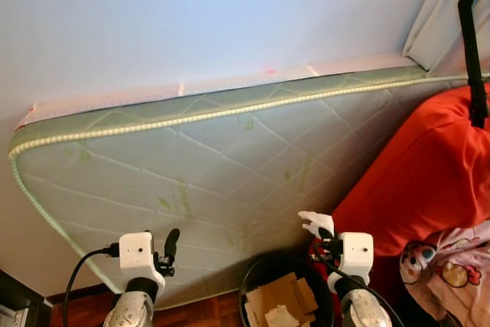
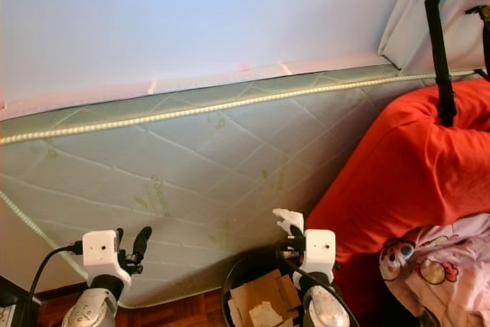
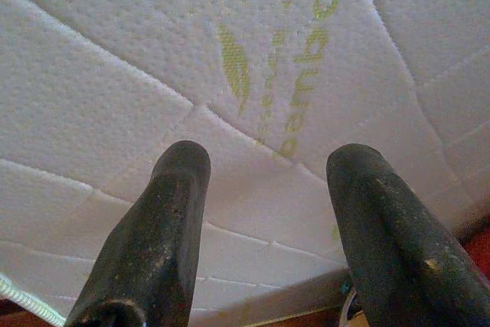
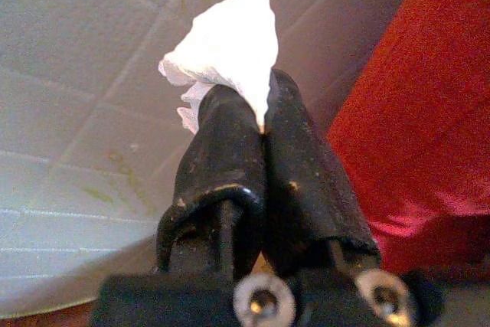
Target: Clean up the room
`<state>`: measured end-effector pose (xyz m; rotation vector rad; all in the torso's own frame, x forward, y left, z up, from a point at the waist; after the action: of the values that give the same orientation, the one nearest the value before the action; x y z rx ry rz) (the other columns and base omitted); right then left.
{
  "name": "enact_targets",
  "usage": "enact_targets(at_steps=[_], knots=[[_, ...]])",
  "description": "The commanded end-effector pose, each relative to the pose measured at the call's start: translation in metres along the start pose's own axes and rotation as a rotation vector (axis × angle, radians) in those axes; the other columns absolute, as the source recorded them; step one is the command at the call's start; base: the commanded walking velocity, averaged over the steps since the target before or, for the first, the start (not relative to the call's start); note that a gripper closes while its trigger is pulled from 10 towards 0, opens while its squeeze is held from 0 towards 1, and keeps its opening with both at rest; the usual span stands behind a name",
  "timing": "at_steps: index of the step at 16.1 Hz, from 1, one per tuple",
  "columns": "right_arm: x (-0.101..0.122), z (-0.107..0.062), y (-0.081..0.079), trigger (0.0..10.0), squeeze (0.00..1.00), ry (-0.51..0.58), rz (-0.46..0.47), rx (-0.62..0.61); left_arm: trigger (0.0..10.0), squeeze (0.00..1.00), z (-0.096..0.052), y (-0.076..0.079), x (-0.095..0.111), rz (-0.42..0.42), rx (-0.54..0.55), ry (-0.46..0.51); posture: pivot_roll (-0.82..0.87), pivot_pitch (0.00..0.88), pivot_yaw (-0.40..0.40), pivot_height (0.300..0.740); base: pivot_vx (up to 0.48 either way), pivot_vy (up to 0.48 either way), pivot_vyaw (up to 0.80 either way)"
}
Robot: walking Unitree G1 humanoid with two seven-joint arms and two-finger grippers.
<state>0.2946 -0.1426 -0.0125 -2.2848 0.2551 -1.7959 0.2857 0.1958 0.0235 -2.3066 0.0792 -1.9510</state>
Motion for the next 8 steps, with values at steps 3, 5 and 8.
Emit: enact_targets(at_steps=[3,5,8], knots=[[-0.002,0.0,-0.002,10.0,0.0,-0.004,0.001,0.011,10.0,0.0,0.001,-0.001,0.001,-0.012,0.003,-0.007,0.05,0.0,-0.025,0.681,0.0,0.0,0.0],[-0.003,0.002,-0.002,10.0,0.0,-0.008,0.001,0.011,10.0,0.0,0.002,0.0,0.002,-0.014,0.001,-0.005,0.05,0.0,-0.026,0.681,0.0,0.0,0.0],[-0.013,0.001,-0.002,10.0,0.0,-0.055,-0.013,0.018,10.0,0.0,0.003,0.0,0.002,-0.017,0.003,-0.005,0.05,0.0,-0.026,0.681,0.0,0.0,0.0]])
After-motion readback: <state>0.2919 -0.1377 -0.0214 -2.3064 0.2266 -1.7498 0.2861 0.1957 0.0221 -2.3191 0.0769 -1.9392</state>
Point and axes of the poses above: a point about 5 cm out from each wrist's last joint towards the gripper, its own z axis pointing out of the wrist towards the gripper, its own x axis along the axis of the wrist's last joint, y = z × x, the point moved 6 cm from there along z, pointing out of the wrist towards the gripper, and after that the axes turned 10 degrees about z, right-handed, at the moved point
